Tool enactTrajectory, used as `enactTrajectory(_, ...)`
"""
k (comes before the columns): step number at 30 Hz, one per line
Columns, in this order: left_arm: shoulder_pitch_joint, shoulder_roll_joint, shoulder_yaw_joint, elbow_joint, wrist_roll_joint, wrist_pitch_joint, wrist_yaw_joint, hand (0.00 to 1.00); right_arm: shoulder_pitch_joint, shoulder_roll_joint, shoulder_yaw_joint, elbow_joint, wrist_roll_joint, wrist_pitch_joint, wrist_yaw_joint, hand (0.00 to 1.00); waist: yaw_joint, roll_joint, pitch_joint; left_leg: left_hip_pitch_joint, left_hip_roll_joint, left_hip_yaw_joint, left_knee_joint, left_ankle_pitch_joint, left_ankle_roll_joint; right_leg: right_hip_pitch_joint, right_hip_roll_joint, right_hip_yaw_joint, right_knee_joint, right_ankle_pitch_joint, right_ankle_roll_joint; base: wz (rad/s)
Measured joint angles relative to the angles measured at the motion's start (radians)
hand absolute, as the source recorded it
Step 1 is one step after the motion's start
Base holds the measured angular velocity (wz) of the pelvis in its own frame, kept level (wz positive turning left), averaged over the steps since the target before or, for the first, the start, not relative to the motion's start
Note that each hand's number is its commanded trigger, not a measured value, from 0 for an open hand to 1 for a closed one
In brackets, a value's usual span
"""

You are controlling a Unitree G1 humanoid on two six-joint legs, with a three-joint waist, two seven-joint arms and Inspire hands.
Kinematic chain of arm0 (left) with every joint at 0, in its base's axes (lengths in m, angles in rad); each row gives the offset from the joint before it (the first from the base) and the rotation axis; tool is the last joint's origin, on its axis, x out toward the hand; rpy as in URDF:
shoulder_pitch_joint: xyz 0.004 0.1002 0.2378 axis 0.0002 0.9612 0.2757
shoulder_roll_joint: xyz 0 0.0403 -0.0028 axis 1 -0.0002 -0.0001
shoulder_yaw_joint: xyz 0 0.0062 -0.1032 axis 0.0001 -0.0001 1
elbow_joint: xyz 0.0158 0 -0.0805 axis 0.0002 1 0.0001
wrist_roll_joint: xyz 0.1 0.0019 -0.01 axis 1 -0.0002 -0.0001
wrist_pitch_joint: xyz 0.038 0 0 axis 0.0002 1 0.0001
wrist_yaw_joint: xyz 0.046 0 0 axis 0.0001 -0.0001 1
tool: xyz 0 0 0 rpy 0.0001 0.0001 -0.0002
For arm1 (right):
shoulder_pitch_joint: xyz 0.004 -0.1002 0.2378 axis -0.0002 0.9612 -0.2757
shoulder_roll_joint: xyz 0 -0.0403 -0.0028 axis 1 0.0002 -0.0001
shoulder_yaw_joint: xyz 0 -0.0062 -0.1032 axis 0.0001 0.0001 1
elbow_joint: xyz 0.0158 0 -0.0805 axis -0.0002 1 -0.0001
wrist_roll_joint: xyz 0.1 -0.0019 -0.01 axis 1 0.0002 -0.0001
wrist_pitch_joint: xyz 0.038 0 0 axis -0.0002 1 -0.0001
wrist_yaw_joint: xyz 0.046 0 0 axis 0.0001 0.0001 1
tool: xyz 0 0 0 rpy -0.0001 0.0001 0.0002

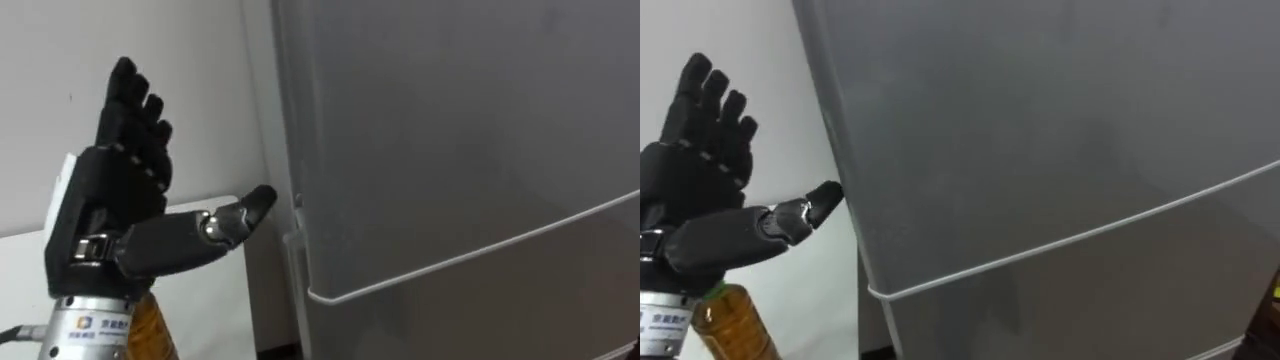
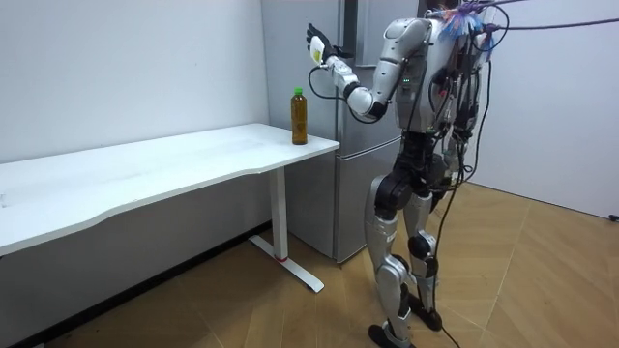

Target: Put the bottle in the upper fridge

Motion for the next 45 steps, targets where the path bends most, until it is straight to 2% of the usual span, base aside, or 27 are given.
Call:
enactTrajectory(2,-0.002,-0.006,-0.017,0.025,-0.018,0.004,-0.028,0.0,-0.009,-0.003,0.0,0.012,0.002,0.002,0.0,0.0,0.001,0.003,-0.0011,0.003,0.0,0.007,-0.003,0.0,0.0,-0.003,0.001,0.01,-0.001,0.0,0.0,-0.14)
enactTrajectory(9,-0.003,-0.037,-0.018,0.079,-0.059,0.05,-0.054,0.0,-0.018,-0.002,0.0,0.015,0.033,0.039,0.013,0.0,-0.006,-0.002,0.0014,-0.004,-0.002,0.009,-0.012,0.0,0.0,-0.007,0.001,0.011,-0.015,0.006,0.003,0.0)
enactTrajectory(13,-0.005,-0.037,-0.018,0.079,-0.082,0.067,-0.061,0.0,-0.017,-0.001,0.001,0.013,0.048,0.045,0.015,0.0,-0.008,-0.003,0.0009,-0.003,-0.002,0.009,-0.013,0.0,0.0,-0.008,0.001,0.013,-0.015,0.007,0.004,0.0)
enactTrajectory(21,-0.007,-0.037,-0.018,0.079,-0.093,0.07,-0.067,0.0,-0.017,-0.001,0.003,0.013,0.078,0.057,0.015,0.0,-0.009,0.002,-0.0024,-0.003,-0.003,0.009,-0.013,0.0,0.0,-0.008,0.001,0.028,-0.015,0.007,0.004,0.0)
enactTrajectory(32,-0.03,-0.034,-0.032,0.07,-0.09,0.078,-0.067,0.0,-0.035,-0.011,0.041,0.024,0.075,0.052,0.015,0.0,-0.013,0.004,-0.0037,-0.004,-0.006,-0.004,-0.012,0.0,0.0,-0.008,0.001,0.037,-0.015,0.009,0.004,0.03)
enactTrajectory(35,-0.031,-0.034,-0.034,0.018,-0.089,0.077,-0.067,0.0,-0.044,-0.014,0.043,0.041,0.07,0.052,0.025,0.0,-0.017,0.004,-0.0037,-0.01,-0.006,-0.009,-0.012,0.0,0.0,-0.011,0.001,0.037,-0.016,0.01,0.004,0.1)
enactTrajectory(40,-0.031,-0.032,-0.047,-0.038,-0.024,0.076,-0.067,0.0,-0.045,-0.023,0.074,0.039,0.07,0.042,0.039,0.0,-0.016,0.004,-0.0036,-0.01,-0.007,-0.016,-0.012,0.0,0.0,-0.008,0.001,0.044,-0.016,0.012,0.004,0.07)
enactTrajectory(45,-0.031,-0.032,-0.058,-0.066,-0.014,0.075,-0.067,0.0,-0.046,-0.03,0.094,0.04,0.078,0.032,0.039,0.0,0.004,0.004,-0.0037,-0.009,-0.007,-0.018,-0.014,0.0,0.0,-0.012,0.001,0.056,-0.012,0.012,0.004,-0.05)
